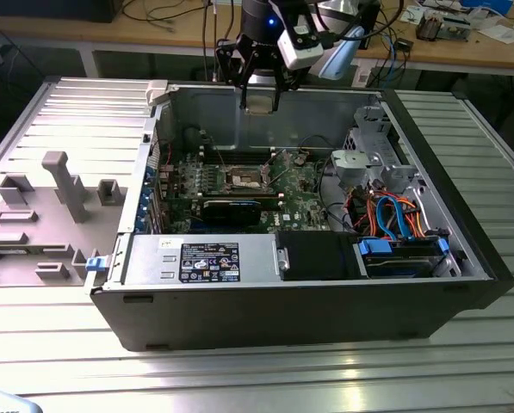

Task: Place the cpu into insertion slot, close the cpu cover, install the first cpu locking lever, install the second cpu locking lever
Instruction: 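Place the cpu into insertion slot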

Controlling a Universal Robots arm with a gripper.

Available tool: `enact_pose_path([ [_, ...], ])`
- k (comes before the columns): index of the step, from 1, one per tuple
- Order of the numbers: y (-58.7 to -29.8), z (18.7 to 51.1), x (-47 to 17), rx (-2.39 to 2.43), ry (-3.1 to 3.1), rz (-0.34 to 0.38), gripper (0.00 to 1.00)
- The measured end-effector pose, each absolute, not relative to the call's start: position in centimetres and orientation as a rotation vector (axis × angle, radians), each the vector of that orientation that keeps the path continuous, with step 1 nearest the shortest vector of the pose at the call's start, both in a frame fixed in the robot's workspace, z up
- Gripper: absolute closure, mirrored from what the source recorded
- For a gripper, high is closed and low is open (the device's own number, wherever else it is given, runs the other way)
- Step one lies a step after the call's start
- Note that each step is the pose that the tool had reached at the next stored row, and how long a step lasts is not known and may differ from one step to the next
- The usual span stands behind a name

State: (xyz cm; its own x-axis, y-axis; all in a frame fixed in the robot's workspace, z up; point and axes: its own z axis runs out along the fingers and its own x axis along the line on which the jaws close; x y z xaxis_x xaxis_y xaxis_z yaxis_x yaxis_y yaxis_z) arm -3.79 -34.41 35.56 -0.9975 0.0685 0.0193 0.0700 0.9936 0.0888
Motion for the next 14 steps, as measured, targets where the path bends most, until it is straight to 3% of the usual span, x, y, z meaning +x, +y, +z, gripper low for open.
enact_pose_path([
  [14, -34.41, 35.54, -3.8, -0.146, -3.12, -0.14, 0.46],
])
